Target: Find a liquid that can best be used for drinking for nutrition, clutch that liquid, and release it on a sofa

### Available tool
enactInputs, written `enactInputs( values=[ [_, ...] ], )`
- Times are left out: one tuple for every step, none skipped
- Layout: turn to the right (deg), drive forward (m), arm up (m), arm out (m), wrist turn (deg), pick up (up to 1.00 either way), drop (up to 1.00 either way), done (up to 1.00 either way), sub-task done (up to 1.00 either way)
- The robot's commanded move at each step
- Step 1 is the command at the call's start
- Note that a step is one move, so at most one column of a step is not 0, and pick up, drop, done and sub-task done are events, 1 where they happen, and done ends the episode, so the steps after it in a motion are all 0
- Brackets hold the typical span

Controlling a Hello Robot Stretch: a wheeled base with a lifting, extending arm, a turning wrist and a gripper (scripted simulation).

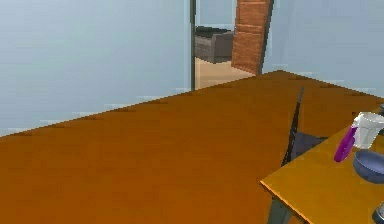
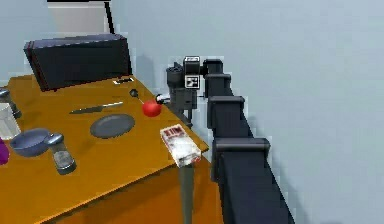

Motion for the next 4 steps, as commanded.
enactInputs(
  values=[
    [0.0,0.0,-0.26,0.0,0.0,0.0,0.0,0.0,0.0],
    [0.0,0.0,0.0,0.0,0.0,1.0,0.0,0.0,0.0],
    [0.0,0.0,0.1,0.0,0.0,0.0,0.0,0.0,0.0],
    [0.0,0.0,0.16,0.0,0.0,0.0,0.0,0.0,0.0]
  ],
)
